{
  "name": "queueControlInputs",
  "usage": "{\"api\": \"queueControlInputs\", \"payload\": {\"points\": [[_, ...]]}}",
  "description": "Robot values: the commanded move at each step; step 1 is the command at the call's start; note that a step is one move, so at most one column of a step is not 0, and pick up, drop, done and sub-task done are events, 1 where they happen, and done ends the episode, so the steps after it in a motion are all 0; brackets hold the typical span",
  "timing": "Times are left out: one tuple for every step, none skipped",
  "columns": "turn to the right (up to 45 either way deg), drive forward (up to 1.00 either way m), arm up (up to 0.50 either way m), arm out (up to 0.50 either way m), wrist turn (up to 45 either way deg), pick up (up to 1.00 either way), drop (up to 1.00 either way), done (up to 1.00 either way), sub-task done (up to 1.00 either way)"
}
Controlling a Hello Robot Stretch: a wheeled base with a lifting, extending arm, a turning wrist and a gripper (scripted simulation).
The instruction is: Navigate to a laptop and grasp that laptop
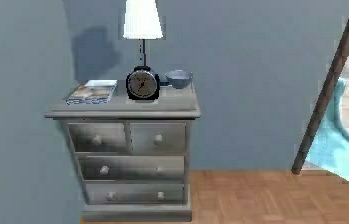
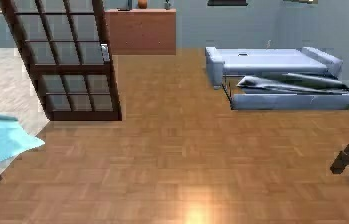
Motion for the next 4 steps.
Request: {"api": "queueControlInputs", "payload": {"points": [[45.0, 0.0, 0.0, 0.0, 0.0, 0.0, 0.0, 0.0, 0.0], [42.0, 0.0, 0.0, 0.0, 0.0, 0.0, 0.0, 0.0, 0.0], [0.0, 1.0, 0.0, 0.0, 0.0, 0.0, 0.0, 0.0, 0.0], [0.0, 1.0, 0.0, 0.0, 0.0, 0.0, 0.0, 0.0, 0.0]]}}
